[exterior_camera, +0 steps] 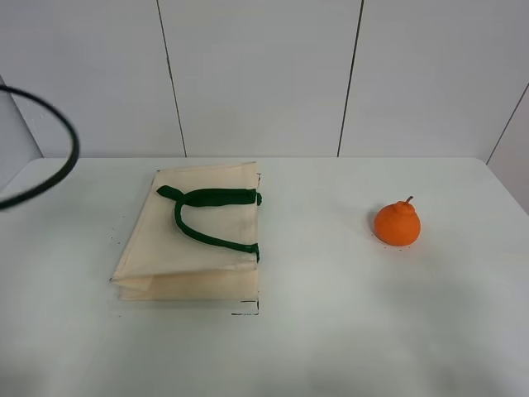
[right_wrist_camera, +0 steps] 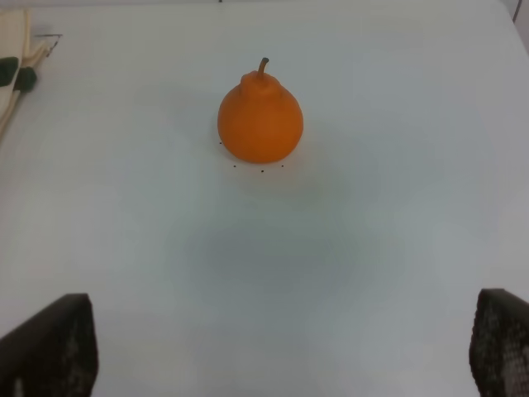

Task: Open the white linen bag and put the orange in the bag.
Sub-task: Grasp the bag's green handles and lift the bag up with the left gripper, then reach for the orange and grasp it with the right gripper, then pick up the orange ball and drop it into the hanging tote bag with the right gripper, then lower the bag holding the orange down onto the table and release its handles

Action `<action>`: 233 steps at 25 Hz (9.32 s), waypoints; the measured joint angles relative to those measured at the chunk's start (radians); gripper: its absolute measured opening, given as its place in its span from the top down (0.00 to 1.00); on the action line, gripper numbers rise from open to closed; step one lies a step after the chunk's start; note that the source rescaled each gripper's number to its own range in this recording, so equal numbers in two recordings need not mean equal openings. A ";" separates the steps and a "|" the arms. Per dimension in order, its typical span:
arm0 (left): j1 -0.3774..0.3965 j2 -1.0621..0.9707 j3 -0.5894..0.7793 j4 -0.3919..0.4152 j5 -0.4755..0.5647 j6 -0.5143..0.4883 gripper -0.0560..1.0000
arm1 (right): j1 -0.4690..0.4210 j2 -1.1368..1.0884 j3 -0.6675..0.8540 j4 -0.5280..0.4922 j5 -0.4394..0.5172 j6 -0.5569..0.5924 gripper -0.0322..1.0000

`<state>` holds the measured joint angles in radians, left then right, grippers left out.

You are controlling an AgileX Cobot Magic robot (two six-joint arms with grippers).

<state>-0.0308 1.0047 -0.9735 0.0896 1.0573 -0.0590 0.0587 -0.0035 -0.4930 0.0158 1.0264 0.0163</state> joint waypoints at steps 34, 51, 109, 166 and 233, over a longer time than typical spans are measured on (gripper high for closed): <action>-0.302 1.249 -0.765 -0.029 -0.176 -0.285 0.00 | 0.000 0.000 0.000 0.000 0.000 0.000 0.00; -0.303 1.332 -0.769 -0.035 -0.226 -0.315 0.42 | 0.000 0.000 0.000 0.000 0.000 0.000 0.00; -0.302 0.958 -1.277 -0.079 0.134 -0.150 0.95 | 0.000 2.135 -1.203 0.040 0.040 -0.064 0.00; -0.302 0.905 -1.235 -0.070 0.134 -0.147 0.95 | 0.473 2.413 -1.647 0.637 -0.192 -0.091 0.97; -0.302 0.904 -1.235 -0.070 0.134 -0.147 0.95 | -0.034 1.804 -1.143 0.039 0.182 -0.016 0.02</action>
<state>-0.3331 1.9083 -2.2089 0.0193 1.1911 -0.2056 0.0245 1.8010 -1.6355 0.0553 1.2088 0.0000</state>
